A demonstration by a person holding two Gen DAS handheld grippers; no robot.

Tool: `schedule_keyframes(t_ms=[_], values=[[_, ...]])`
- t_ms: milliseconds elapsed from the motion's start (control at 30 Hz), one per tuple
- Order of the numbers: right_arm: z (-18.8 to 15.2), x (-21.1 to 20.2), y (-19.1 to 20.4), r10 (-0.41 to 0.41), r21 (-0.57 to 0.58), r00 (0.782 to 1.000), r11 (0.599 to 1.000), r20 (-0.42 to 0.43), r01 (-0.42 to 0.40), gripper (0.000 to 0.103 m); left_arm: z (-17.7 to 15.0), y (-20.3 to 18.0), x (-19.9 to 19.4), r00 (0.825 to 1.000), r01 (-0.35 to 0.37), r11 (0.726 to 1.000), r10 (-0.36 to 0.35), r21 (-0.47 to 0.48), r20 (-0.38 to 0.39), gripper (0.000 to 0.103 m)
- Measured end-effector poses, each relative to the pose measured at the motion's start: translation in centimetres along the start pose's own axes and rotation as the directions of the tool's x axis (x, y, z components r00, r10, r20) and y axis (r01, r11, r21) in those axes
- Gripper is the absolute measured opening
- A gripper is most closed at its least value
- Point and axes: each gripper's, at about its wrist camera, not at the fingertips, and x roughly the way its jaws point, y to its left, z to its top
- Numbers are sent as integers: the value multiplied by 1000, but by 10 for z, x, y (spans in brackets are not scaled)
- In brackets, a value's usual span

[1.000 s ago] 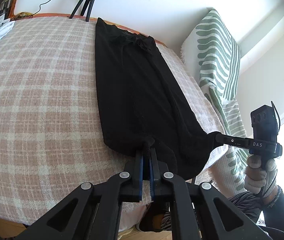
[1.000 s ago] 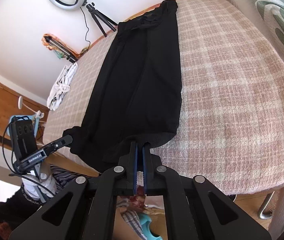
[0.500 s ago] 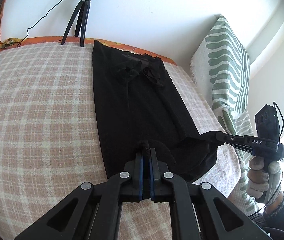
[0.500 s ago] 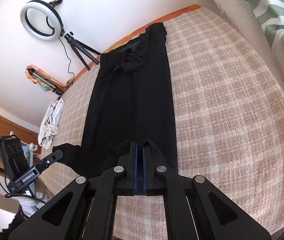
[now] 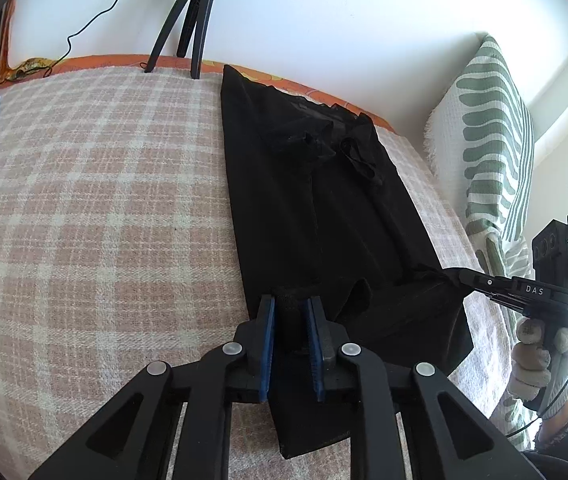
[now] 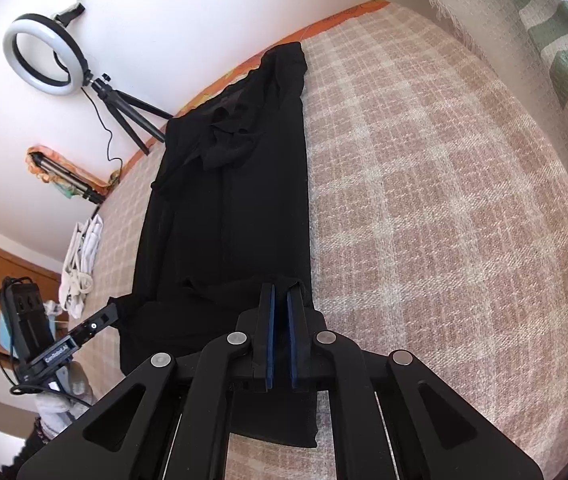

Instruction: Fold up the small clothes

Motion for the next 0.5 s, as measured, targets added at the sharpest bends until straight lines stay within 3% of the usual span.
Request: schedule_keyframes(t_ms=[100, 233, 333, 500], values=[[-2, -18, 3, 16, -40, 999, 999, 36, -15, 25, 1, -2, -19, 999, -10, 999, 8, 40, 49, 25], [-16, -32, 20, 48, -175, 998, 984, 35, -41, 24, -8, -12, -35, 999, 39, 990, -43, 133, 32, 24], [-31, -18, 35, 56, -267, 998, 962, -39, -64, 13, -21, -23, -31, 995, 94, 979, -89, 182, -35, 23], [-50, 22, 50, -21, -370, 988, 928, -152, -37, 12, -36, -27, -1, 988, 81, 977, -53, 195, -146, 18]])
